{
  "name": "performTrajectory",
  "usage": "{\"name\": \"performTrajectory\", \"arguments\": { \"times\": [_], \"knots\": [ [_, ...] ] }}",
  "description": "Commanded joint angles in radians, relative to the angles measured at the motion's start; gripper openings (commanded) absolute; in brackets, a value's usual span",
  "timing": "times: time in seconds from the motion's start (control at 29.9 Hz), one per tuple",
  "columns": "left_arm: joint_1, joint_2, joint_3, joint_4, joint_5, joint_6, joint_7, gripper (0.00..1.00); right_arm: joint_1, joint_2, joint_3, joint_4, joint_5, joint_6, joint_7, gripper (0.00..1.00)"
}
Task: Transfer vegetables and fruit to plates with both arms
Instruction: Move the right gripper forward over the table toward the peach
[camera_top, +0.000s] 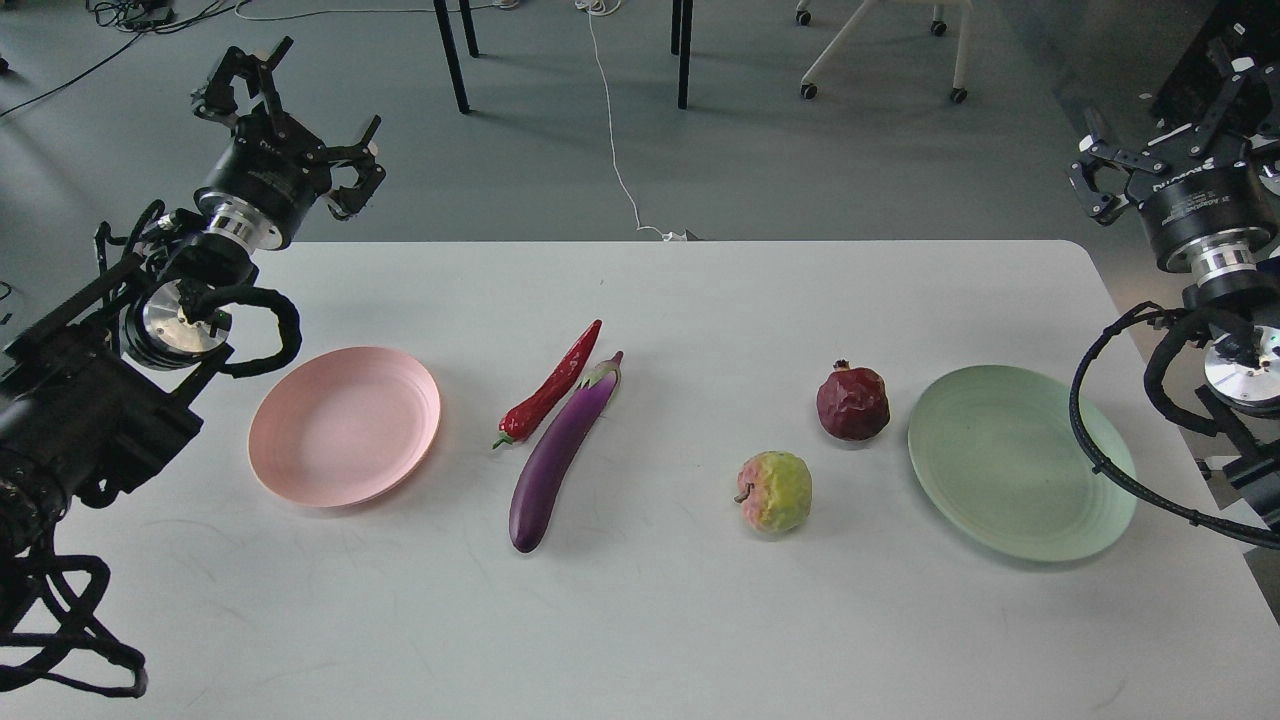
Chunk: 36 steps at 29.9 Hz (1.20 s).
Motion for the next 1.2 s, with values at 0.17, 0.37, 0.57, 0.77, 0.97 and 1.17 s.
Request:
{"name": "performTrajectory", "arguments": {
  "times": [0.17,0.37,0.57,0.77,0.97,1.17],
  "knots": [
    [0.011,0.036,-0.001,0.000,0.000,0.000,0.001,0.98,0.016,0.007,-0.037,0.030,-0.042,-0.004,-0.006,0.99],
    [0.011,0.050,-0.001,0.000,0.000,0.008,0.001,0.98,0.242,-0.065,-0.291,0.046,-0.198,-0.006,-0.007,0.99],
    [0.011,0.047,-0.001,0.000,0.000,-0.001,0.000,0.98,0.562,-0.028,-0.773,0.064,-0.210,-0.004,-0.004,0.99],
    [0.020,0.045,-0.003,0.000,-0.001,0.000,0.000,0.98,0.737,0.038,-1.065,0.162,-0.429,-0.006,-0.001,0.99],
    [0.027,0.051,-0.004,0.000,-0.001,-0.001,-0.002,0.98,0.866,0.081,-1.345,0.316,-0.742,-0.007,0.004,0.98],
    [0.027,0.067,-0.004,-0.001,-0.008,-0.001,-0.003,0.98,0.969,0.213,-1.568,0.393,-0.942,-0.010,0.005,0.97]
  ]
}}
